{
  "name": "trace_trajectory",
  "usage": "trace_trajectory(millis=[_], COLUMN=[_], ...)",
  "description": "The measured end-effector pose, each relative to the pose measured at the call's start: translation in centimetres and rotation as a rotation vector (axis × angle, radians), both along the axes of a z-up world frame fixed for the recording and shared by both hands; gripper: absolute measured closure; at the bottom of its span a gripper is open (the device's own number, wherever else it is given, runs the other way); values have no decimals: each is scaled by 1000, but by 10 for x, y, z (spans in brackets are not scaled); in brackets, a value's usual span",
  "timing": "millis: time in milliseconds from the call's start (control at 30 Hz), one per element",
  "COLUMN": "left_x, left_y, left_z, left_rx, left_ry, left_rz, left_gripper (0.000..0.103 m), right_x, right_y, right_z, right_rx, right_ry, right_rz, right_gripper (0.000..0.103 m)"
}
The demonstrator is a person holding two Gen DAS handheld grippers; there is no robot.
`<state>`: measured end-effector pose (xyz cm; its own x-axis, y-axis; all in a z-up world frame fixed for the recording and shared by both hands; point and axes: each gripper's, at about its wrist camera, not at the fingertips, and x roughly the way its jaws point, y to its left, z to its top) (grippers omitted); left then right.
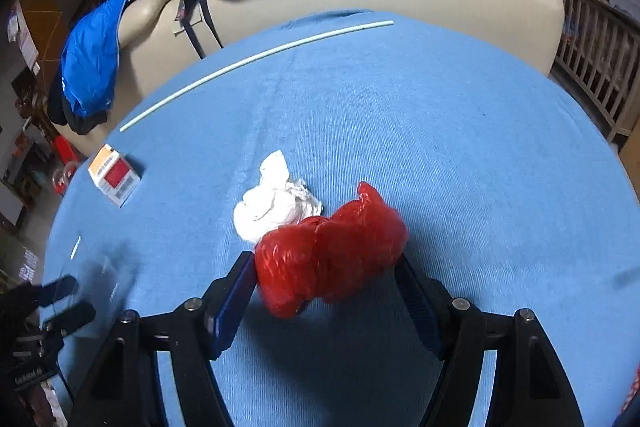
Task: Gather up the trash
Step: 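Grasp the red plastic bag with the right tool while the left grasps the clear tray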
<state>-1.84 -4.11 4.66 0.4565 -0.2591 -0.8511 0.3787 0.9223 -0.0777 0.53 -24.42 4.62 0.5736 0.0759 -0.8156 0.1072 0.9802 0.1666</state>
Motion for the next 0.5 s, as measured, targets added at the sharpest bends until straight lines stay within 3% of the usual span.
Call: trace_trajectory(millis=[133,200,500], left_x=[-1,0,-1], left_y=[-3,-6,-11], left_z=[-4,-5,-7], left_rx=[4,5,11], left_ry=[4,7,3], left_rz=[-8,-6,-3], left_gripper=[47,47,47], right_x=[12,13,0], right_y=[-3,-8,-18], right_z=[-10,-13,-8], right_rx=[35,60,104], right_ry=[27,19,-6], right_rz=[-4,-13,-20], right_gripper=[29,34,43])
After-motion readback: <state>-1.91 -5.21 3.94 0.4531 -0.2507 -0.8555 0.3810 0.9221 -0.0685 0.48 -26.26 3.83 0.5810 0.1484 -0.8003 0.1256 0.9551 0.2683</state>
